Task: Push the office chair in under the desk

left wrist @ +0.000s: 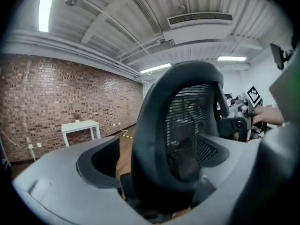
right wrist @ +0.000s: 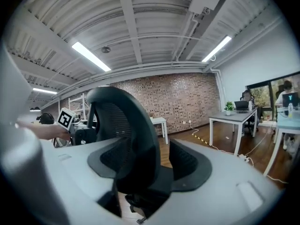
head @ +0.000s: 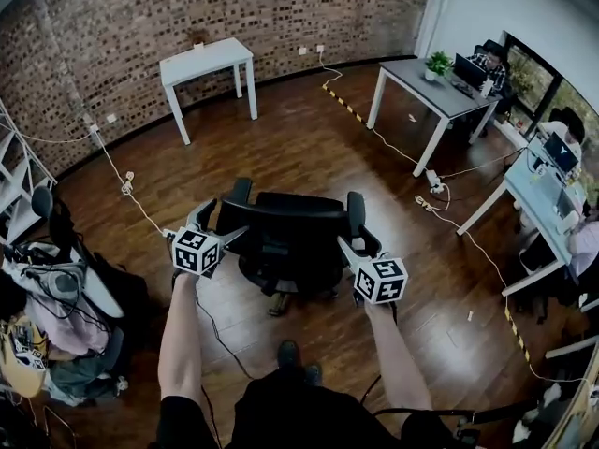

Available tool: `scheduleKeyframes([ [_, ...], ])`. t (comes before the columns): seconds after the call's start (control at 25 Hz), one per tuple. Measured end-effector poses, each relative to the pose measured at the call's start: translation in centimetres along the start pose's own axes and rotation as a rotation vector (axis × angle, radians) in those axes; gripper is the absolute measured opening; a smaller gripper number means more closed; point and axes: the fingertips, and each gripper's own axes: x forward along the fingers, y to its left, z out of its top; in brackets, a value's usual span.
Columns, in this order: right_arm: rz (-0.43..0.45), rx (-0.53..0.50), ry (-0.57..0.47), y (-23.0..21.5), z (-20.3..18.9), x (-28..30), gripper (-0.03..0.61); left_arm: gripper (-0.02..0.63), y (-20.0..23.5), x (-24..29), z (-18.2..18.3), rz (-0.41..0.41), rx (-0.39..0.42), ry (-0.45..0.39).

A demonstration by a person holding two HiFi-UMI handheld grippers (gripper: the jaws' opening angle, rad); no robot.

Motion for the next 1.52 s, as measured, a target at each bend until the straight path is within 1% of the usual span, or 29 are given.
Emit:
scheduleKeyframes([
  [0.04,0.011,-0.007,0.003,0.5,-0.7,1.1,0.278,0.588,0.6,0.5,-0.5,-0.044,-0.021,-0.018],
  [0.12,0.066,-0.008,-0.009,1.3,-1.4,3.1,0.279,0.581,0.8,1.4,-0.9,-0.141,-0.072,-0.049],
  [0.16,0.095,-0.011,-0.022,1.3,-1.6,3.9,0.259,0.536,0.5,1.7,-0.9,-0.189,-0.099,-0.069],
  [0.2,0.116,-0.019,-0.041,1.0,-1.7,4.5,0.251,0.520,0.2,1.9,-0.8,-0.221,-0.117,-0.091],
  [0.28,0.138,-0.042,-0.093,0.1,-1.6,5.3,0.249,0.511,-0.1,2.3,-0.4,-0.232,-0.123,-0.125],
  [0.4,0.157,-0.070,-0.124,-0.4,-1.7,6.8,0.249,0.511,0.9,2.4,-0.5,-0.207,-0.118,-0.152],
  [0.48,0.179,-0.080,-0.116,-0.9,-1.7,8.2,0.250,0.508,1.7,2.2,-0.3,-0.181,-0.124,-0.174],
  [0.6,0.223,-0.078,-0.098,-3.0,-1.4,9.4,0.250,0.500,1.4,2.9,0.5,-0.123,-0.127,-0.202],
  [0.68,0.262,-0.081,-0.093,-5.2,-1.2,9.7,0.250,0.499,0.4,4.3,0.6,-0.087,-0.131,-0.202],
  [0.88,0.375,-0.083,-0.076,-12.0,-0.4,9.6,0.249,0.486,-3.6,9.3,1.1,-0.007,-0.151,-0.200],
  [1.08,0.479,-0.079,-0.066,-17.5,-0.3,11.2,0.247,0.486,-5.5,13.7,1.4,0.073,-0.158,-0.198],
  [1.2,0.541,-0.073,-0.041,-22.2,0.3,11.6,0.247,0.483,-7.6,17.8,2.1,0.120,-0.164,-0.188],
  [1.28,0.572,-0.063,-0.031,-24.9,1.3,12.5,0.247,0.482,-8.2,20.4,3.0,0.147,-0.168,-0.175],
  [1.4,0.615,-0.061,-0.025,-27.5,2.3,14.6,0.247,0.477,-8.0,23.0,3.9,0.189,-0.174,-0.162],
  [1.52,0.655,-0.059,-0.022,-30.6,3.3,15.5,0.247,0.476,-8.9,26.0,4.5,0.229,-0.176,-0.152],
])
